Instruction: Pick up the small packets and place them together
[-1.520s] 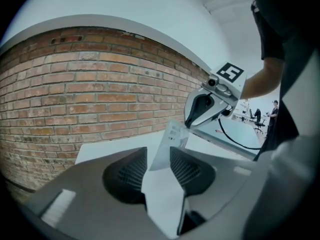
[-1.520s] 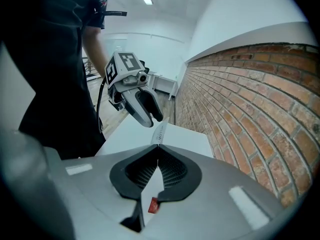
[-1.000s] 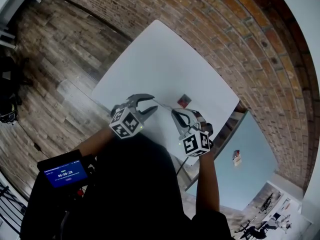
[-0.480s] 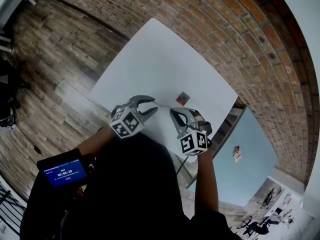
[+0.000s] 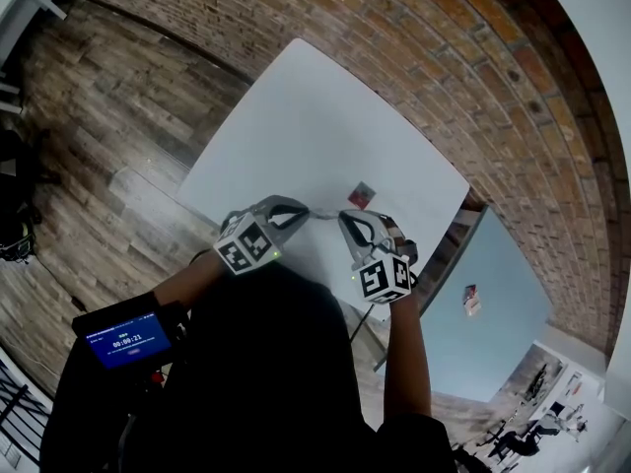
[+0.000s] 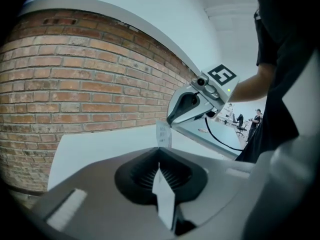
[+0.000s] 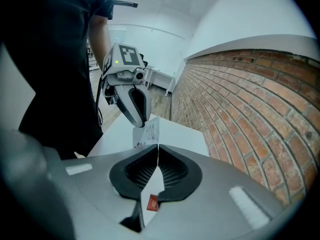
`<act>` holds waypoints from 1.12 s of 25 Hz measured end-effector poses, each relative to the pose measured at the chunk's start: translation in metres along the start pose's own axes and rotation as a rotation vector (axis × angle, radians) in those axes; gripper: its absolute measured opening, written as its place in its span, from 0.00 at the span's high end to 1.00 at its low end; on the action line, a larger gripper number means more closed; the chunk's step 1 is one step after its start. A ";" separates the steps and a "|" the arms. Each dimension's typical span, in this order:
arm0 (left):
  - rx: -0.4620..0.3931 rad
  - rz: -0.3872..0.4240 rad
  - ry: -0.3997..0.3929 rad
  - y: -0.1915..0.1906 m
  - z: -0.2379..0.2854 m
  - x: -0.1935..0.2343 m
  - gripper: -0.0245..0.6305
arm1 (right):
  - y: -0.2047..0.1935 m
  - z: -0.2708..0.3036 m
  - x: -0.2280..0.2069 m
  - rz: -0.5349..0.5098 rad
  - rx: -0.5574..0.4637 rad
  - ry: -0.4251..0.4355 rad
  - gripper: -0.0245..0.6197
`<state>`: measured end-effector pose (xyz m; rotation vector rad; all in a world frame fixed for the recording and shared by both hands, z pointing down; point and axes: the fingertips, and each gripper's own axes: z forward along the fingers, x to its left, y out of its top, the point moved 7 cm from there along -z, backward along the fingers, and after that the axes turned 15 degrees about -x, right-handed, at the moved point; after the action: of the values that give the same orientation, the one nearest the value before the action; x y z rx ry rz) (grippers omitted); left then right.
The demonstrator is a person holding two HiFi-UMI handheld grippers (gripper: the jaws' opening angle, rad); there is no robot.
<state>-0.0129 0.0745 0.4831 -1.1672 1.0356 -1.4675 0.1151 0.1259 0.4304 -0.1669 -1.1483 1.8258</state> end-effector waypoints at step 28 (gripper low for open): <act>-0.133 -0.016 -0.080 0.032 -0.001 0.001 0.96 | -0.048 -0.001 -0.016 0.541 -0.397 -0.046 0.49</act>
<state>-0.0082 0.0675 0.4517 -1.3203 1.0834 -1.3695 0.1546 0.1199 0.4612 -0.7274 -1.6023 2.0397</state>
